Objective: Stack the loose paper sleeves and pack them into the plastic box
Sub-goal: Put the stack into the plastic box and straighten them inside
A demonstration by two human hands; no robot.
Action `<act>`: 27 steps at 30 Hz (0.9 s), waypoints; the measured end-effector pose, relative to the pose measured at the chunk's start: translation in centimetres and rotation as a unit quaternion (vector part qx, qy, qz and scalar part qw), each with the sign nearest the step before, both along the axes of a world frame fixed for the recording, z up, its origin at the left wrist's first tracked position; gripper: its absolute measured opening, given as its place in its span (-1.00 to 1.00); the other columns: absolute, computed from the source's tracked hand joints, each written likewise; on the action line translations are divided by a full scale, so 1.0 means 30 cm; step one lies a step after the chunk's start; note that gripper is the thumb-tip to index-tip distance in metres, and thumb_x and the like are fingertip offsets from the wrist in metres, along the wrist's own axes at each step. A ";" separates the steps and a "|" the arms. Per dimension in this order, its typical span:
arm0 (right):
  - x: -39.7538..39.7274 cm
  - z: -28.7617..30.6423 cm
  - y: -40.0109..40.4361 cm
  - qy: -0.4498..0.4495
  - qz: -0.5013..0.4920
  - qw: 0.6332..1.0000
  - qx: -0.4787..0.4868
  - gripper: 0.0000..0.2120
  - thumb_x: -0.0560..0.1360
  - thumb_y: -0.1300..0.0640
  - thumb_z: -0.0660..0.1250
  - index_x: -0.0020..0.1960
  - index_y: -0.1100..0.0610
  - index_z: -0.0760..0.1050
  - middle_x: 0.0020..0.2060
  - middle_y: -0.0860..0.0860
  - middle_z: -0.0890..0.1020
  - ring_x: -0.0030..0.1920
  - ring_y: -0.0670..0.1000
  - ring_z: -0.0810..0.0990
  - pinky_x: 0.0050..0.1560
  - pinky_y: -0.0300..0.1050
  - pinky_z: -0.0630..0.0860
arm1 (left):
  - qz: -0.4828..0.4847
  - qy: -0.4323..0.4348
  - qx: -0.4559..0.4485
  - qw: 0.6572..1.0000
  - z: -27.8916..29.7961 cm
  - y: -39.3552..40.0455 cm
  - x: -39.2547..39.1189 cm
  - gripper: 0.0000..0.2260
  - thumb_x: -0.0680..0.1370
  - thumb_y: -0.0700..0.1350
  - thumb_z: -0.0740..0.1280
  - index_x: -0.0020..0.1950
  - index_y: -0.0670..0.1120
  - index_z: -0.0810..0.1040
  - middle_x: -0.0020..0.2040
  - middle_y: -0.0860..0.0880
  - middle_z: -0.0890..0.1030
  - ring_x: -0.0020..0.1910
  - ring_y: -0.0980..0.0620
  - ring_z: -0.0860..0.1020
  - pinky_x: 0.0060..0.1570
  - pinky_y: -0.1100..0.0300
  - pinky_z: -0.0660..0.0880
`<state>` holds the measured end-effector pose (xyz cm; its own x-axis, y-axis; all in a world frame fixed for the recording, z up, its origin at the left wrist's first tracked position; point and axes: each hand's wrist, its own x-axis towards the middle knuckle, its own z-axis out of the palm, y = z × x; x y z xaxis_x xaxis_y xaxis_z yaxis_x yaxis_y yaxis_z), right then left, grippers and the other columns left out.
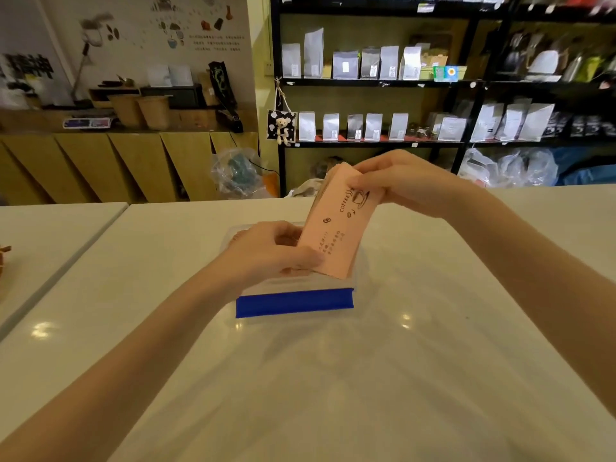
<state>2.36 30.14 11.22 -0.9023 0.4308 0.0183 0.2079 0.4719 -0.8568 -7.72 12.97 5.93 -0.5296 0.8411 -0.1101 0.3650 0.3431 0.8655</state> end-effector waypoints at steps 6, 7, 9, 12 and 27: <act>-0.103 -0.019 0.087 -0.058 0.031 0.997 0.029 -0.73 0.47 0.12 0.27 0.12 0.20 0.52 -0.14 0.00 0.66 -0.10 -0.07 0.65 -0.14 -0.23 0.61 | 0.009 0.005 -0.051 0.999 -0.016 0.084 -0.053 -0.51 0.36 -0.02 0.42 0.26 0.04 0.39 -0.20 0.22 0.48 -0.19 0.17 0.50 -0.15 0.24 0.52; -0.112 -0.029 0.094 -0.060 0.034 0.997 0.028 -0.73 0.47 0.12 0.28 0.12 0.20 0.52 -0.14 -0.01 0.66 -0.10 -0.07 0.64 -0.16 -0.25 0.61 | 0.009 0.008 -0.056 0.998 -0.017 0.086 -0.063 -0.52 0.37 -0.03 0.42 0.26 0.03 0.40 -0.21 0.22 0.48 -0.21 0.18 0.50 -0.21 0.28 0.50; -0.126 -0.050 0.107 -0.065 0.042 0.997 0.026 -0.71 0.46 0.11 0.28 0.14 0.20 0.50 -0.10 0.01 0.65 -0.05 -0.04 0.63 -0.09 -0.19 0.61 | 0.010 0.019 -0.069 0.997 -0.013 0.083 -0.086 -0.53 0.38 -0.04 0.41 0.26 0.03 0.39 -0.21 0.21 0.47 -0.24 0.19 0.48 -0.29 0.35 0.46; -0.133 -0.083 0.107 -0.055 0.058 0.997 0.000 -0.74 0.46 0.13 0.28 0.13 0.18 0.49 -0.07 0.03 0.63 -0.02 -0.04 0.62 -0.05 -0.20 0.61 | 0.010 0.028 -0.095 0.995 -0.002 0.067 -0.132 -0.52 0.37 -0.05 0.42 0.26 0.04 0.40 -0.19 0.19 0.48 -0.21 0.16 0.48 -0.15 0.25 0.44; -0.131 -0.207 0.005 -0.100 0.107 0.984 0.103 -0.64 0.33 0.12 0.44 0.09 0.09 0.44 0.03 0.02 0.65 -0.03 -0.05 0.63 0.00 -0.16 0.58 | -0.085 0.259 -0.273 0.923 0.049 0.026 -0.255 -0.47 0.31 -0.15 0.48 0.24 0.02 0.42 0.10 0.02 0.53 0.04 0.04 0.50 0.07 0.17 0.46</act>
